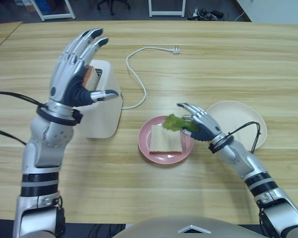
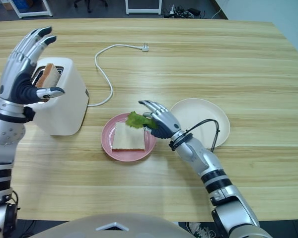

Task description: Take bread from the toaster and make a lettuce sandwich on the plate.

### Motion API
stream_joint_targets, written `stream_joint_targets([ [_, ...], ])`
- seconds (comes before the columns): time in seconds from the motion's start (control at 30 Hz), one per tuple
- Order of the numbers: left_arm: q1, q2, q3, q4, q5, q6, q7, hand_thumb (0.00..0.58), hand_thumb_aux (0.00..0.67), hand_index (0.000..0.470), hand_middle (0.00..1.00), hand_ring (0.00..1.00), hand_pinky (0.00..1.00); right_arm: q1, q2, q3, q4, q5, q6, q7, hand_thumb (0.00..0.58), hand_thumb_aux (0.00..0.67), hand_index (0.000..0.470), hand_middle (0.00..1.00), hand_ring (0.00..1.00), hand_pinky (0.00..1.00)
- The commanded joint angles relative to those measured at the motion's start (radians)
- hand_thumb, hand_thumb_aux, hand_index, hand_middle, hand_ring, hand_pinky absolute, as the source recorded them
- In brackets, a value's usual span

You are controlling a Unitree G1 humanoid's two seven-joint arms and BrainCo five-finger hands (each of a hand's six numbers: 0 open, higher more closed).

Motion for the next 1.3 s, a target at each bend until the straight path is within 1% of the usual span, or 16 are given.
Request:
stream_joint_targets([
  [0.03,0.084,0.062,0.070,0.038,-0.001,-0.007,-0.019,0.000,0.000,0.000,0.00,0.00,0.00,-0.026,0.028,0.046,0.059,-0.034,-0.004,-0.015,0.556,0.533,0.374,0.00,0.00,0.00],
  [0.07,0.102,0.073,0.081,0.047,0.001,-0.004,-0.022,0.000,0.000,0.000,0.00,0.00,0.00,-0.030,0.033,0.055,0.074,-0.038,-0.006,-0.019,0.543,0.502,0.352,0.00,0.00,0.00],
  [0.1,0.122,0.085,0.086,0.059,0.007,-0.001,-0.031,0.000,0.000,0.000,0.00,0.00,0.00,-0.033,0.037,0.064,0.088,-0.045,-0.006,-0.023,0.505,0.428,0.300,0.00,0.00,0.00],
  [0.13,0.140,0.099,0.085,0.073,0.022,0.003,-0.041,0.000,0.000,0.000,0.00,0.00,0.00,-0.036,0.038,0.072,0.101,-0.051,-0.006,-0.028,0.417,0.315,0.221,0.00,0.00,0.00],
  [0.2,0.170,0.126,0.079,0.110,0.048,0.011,-0.053,0.000,0.000,0.000,0.00,0.00,0.00,-0.039,0.035,0.079,0.116,-0.056,-0.008,-0.036,0.212,0.137,0.096,0.00,0.00,0.00],
  [0.23,0.178,0.134,0.077,0.122,0.054,0.018,-0.057,0.000,0.000,0.000,0.00,0.00,0.00,-0.037,0.032,0.080,0.114,-0.055,-0.011,-0.038,0.031,0.018,0.013,0.00,0.00,0.00],
  [0.27,0.185,0.140,0.078,0.128,0.056,0.023,-0.061,0.000,0.000,0.000,0.00,0.00,0.00,-0.035,0.029,0.081,0.109,-0.051,-0.015,-0.039,0.000,0.000,0.000,0.00,0.00,0.00],
  [0.43,0.198,0.147,0.077,0.132,0.052,0.049,-0.074,0.000,0.000,0.000,0.00,0.00,0.00,-0.026,0.021,0.078,0.085,-0.036,-0.031,-0.040,0.000,0.000,0.000,0.00,0.00,0.00],
  [0.63,0.198,0.145,0.019,0.156,0.083,0.077,-0.091,0.000,0.000,0.000,0.00,0.00,0.00,-0.013,0.009,0.083,0.064,-0.033,-0.045,-0.029,0.000,0.000,0.000,0.00,0.00,0.00],
  [0.87,0.134,0.137,-0.058,0.189,0.132,0.124,-0.081,0.000,0.000,0.000,0.00,0.00,0.00,-0.011,0.012,0.095,0.051,-0.044,-0.063,-0.015,0.000,0.000,0.000,0.00,0.00,0.00],
  [1.07,0.087,0.131,-0.113,0.208,0.158,0.150,-0.065,0.000,0.000,0.000,0.00,0.00,0.00,-0.051,0.015,0.125,0.088,-0.164,0.034,-0.085,0.000,0.000,0.000,0.00,0.00,0.00],
  [1.17,0.070,0.129,-0.127,0.212,0.159,0.156,-0.051,0.000,0.000,0.000,0.00,0.00,0.00,-0.081,0.025,0.152,0.111,-0.244,0.107,-0.140,0.000,0.000,0.000,0.00,0.00,0.00],
  [1.2,0.064,0.127,-0.129,0.213,0.158,0.158,-0.047,0.000,0.000,0.000,0.00,0.00,0.00,-0.089,0.029,0.160,0.117,-0.263,0.123,-0.156,0.031,0.018,0.013,0.01,0.01,0.01],
  [1.23,0.059,0.127,-0.131,0.213,0.158,0.159,-0.042,0.000,0.000,0.000,0.00,0.00,0.00,-0.094,0.033,0.167,0.118,-0.274,0.135,-0.168,0.271,0.181,0.127,0.01,0.01,0.01],
  [1.27,0.054,0.127,-0.133,0.213,0.156,0.161,-0.037,0.000,0.000,0.000,0.00,0.00,0.00,-0.097,0.036,0.172,0.118,-0.280,0.143,-0.178,0.429,0.328,0.230,0.02,0.02,0.02],
  [1.3,0.050,0.128,-0.134,0.213,0.155,0.162,-0.033,0.000,0.000,0.000,0.00,0.00,0.00,-0.099,0.038,0.177,0.117,-0.283,0.149,-0.186,0.500,0.420,0.295,0.01,0.01,0.01],
])
